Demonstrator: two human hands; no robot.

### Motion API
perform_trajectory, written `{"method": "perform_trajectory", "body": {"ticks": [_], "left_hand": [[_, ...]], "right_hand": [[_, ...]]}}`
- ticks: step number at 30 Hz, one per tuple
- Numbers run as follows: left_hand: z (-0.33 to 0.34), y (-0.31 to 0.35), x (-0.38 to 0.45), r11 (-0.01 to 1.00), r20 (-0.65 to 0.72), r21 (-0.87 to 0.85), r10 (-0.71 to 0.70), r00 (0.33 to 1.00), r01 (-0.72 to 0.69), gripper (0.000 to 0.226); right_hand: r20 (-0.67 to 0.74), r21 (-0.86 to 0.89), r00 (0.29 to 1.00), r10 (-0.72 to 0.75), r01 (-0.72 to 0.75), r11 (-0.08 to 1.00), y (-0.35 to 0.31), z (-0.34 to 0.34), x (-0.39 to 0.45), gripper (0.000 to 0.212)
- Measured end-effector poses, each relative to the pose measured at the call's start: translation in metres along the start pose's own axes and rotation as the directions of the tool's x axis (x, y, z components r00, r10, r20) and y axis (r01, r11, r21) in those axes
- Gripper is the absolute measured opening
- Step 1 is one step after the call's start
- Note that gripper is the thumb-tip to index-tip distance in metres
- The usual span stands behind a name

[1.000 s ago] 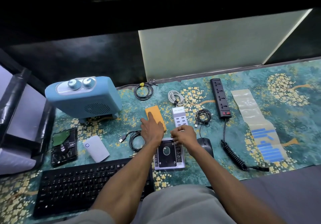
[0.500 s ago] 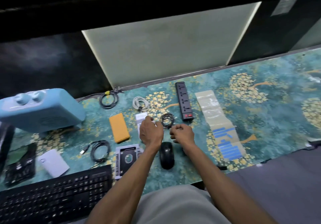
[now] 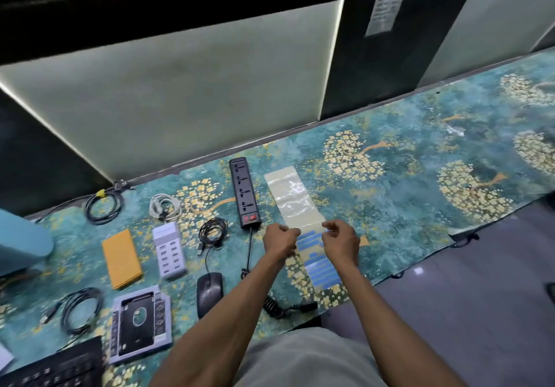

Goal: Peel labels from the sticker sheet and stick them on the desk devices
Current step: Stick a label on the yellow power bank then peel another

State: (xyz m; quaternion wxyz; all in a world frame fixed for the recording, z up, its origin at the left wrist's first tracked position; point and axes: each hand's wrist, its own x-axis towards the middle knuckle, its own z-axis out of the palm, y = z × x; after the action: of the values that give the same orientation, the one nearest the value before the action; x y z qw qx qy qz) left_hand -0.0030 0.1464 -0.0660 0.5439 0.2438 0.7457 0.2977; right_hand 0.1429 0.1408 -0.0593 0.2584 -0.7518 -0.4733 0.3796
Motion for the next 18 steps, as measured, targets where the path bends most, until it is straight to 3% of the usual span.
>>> {"method": "perform_trajectory", "body": {"ticks": [5, 8, 14, 18], "left_hand": [[0.015, 0.015, 0.015, 0.969, 0.098, -0.199, -0.127, 0.987, 0.144, 0.037], [0.024, 0.017, 0.021, 0.953, 0.115, -0.244, -0.156, 0.981, 0.180, 0.023], [0.030, 0.023, 0.025, 0.943, 0.092, -0.240, -0.214, 0.973, 0.230, 0.009], [0.028, 0.024, 0.027, 0.936, 0.069, -0.252, -0.235, 0.970, 0.245, 0.017]], "right_hand": [[0.166, -0.108, 0.982, -0.086, 0.105, 0.989, 0.007, 0.003, 0.021, 0.033], [0.218, -0.116, 0.969, -0.113, 0.141, 0.983, 0.007, 0.008, 0.026, 0.039], [0.153, -0.113, 0.974, -0.166, 0.184, 0.976, 0.012, 0.009, 0.036, 0.034], [0.120, -0.127, 0.970, -0.212, 0.227, 0.966, 0.011, 0.007, 0.034, 0.028]]}}
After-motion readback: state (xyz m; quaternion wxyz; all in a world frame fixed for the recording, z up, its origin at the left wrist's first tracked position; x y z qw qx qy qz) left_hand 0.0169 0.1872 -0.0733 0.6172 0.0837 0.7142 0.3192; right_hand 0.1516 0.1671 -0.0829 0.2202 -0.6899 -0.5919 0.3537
